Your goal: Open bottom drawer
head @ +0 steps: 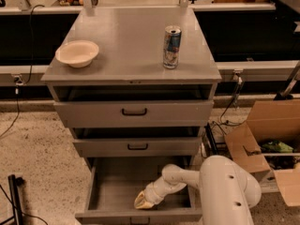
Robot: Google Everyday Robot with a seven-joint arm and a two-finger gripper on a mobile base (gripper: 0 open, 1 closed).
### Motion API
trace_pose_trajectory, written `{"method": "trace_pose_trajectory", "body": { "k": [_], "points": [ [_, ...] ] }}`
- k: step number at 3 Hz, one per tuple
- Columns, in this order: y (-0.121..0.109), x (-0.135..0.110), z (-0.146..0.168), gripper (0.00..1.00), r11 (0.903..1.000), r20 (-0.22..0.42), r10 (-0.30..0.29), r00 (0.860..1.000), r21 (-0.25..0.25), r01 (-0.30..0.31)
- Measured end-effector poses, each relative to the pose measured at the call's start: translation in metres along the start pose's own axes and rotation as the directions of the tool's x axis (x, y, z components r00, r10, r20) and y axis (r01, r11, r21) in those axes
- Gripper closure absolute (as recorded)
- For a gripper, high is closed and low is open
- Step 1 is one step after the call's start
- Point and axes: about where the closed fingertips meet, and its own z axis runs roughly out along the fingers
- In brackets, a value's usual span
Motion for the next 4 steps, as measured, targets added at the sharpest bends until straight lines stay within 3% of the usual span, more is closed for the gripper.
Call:
{"method": "trace_pose_trajectory", "body": {
  "k": [1,2,3,4],
  "points": [
    [-0.002,0.0,-0.001,1.0,1.0,0.0,0.0,1.0,0.0,0.0],
    [0.006,-0.014,-0.041,1.0,0.993,-0.001,-0.073,0.997,0.093,0.073],
    [0.017,-0.028,-0.079,1.0,0.9721,-0.026,-0.135,0.99,0.19,0.138],
    [0.023,-0.036,-0.1,1.0,0.9584,-0.049,-0.163,0.985,0.23,0.17]
  ]
}}
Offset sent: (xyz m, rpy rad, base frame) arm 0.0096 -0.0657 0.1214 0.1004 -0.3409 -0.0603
